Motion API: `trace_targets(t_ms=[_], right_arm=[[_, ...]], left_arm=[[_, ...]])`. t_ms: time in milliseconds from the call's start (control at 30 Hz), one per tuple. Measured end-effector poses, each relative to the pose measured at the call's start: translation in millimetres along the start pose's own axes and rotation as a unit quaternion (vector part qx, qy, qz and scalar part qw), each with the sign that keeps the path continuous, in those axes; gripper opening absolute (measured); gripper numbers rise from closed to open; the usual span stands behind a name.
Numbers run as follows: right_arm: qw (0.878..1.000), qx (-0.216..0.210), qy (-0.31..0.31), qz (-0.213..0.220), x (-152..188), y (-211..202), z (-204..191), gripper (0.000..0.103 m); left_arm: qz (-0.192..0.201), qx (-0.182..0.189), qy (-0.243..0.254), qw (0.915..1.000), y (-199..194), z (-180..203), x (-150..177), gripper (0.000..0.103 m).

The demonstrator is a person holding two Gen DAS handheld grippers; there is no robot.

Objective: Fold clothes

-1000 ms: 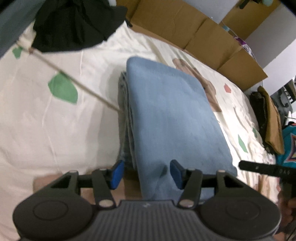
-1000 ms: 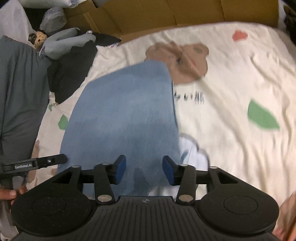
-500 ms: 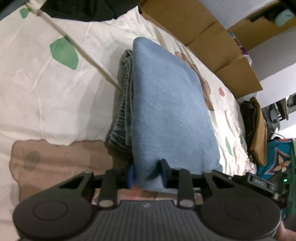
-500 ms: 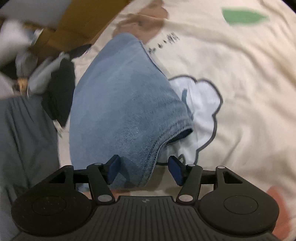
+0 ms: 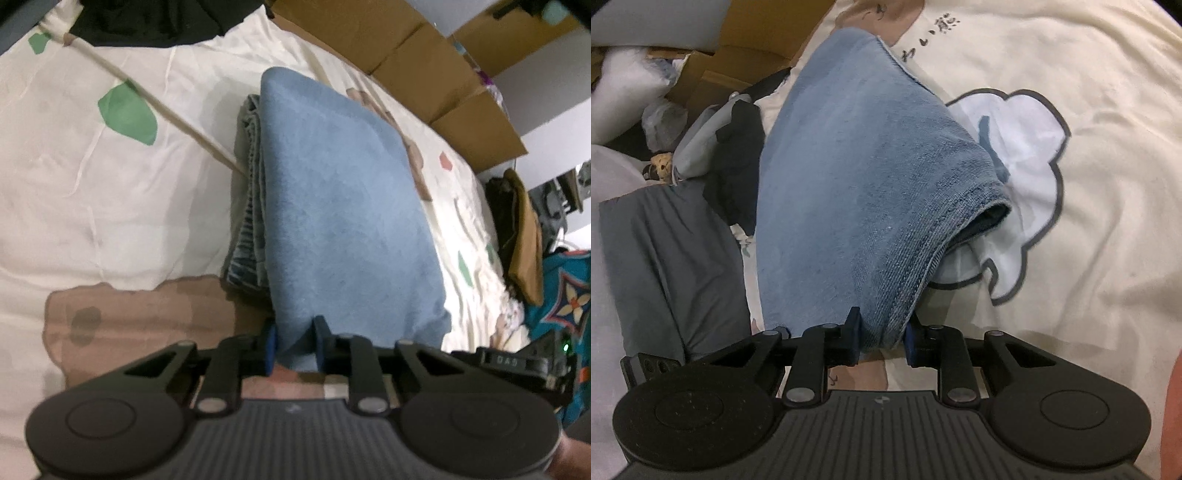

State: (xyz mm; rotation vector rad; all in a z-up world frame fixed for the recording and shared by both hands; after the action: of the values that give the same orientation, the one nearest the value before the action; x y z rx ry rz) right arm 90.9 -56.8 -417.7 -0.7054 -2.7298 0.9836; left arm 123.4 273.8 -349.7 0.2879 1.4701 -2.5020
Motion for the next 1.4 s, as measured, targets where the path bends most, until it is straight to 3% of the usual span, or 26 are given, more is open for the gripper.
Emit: trace_targets(t_ms=[133, 200, 233, 300, 400, 600, 867, 1033, 1200, 1400], right_arm=[[0.999, 0.032, -0.029, -0.018, 3, -8, -10, 0.027], [0.997, 0.048, -0.052, -0.024, 5, -17, -16, 0.036], [0.996, 0.053, -0.061, -0.022, 4, -23, -18, 0.039], [0.995, 0.065, -0.080, -0.013, -1, -36, -20, 0.042], [0.991, 0.087, -0.103, 0.014, -14, -55, -20, 0.056], [0.981, 0.118, -0.147, 0.046, -56, -63, -25, 0.062], [0.975, 0.115, -0.182, 0.061, -93, -61, -21, 0.064], [0.972, 0.111, -0.203, 0.050, -111, -39, -26, 0.064], [0.969, 0.113, -0.220, 0.012, -125, -16, -29, 0.064], [0.970, 0.118, -0.213, -0.007, -143, 2, -29, 0.064]], left_arm=[[-0.010, -0.021, 0.013, 0.9996, -10, 6, -1, 0.026], [-0.010, -0.029, 0.017, 0.9994, -17, 7, -2, 0.038], [-0.009, -0.031, 0.019, 0.9993, -21, 8, -4, 0.054], [-0.003, -0.033, 0.023, 0.9992, -27, 10, -10, 0.062], [0.006, -0.038, 0.021, 0.9990, -30, 10, -22, 0.063], [0.020, -0.038, 0.016, 0.9990, -22, 11, -49, 0.067], [0.026, -0.021, -0.005, 0.9994, 7, 1, -73, 0.067], [0.012, 0.001, -0.025, 0.9996, 32, -13, -81, 0.062], [0.011, 0.041, -0.064, 0.9971, 48, -27, -83, 0.062], [0.013, 0.072, -0.097, 0.9926, 63, -40, -82, 0.074]])
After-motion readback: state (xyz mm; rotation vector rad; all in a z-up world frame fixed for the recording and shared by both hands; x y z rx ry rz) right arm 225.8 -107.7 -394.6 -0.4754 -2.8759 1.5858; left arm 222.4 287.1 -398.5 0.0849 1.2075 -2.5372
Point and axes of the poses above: each gripper's, at about its wrist camera, not at the fingertips, and y roughly the way its jaws point, z to its right, x to its underside, the point moved 2 cm from there along y, roughly the way its jaws point
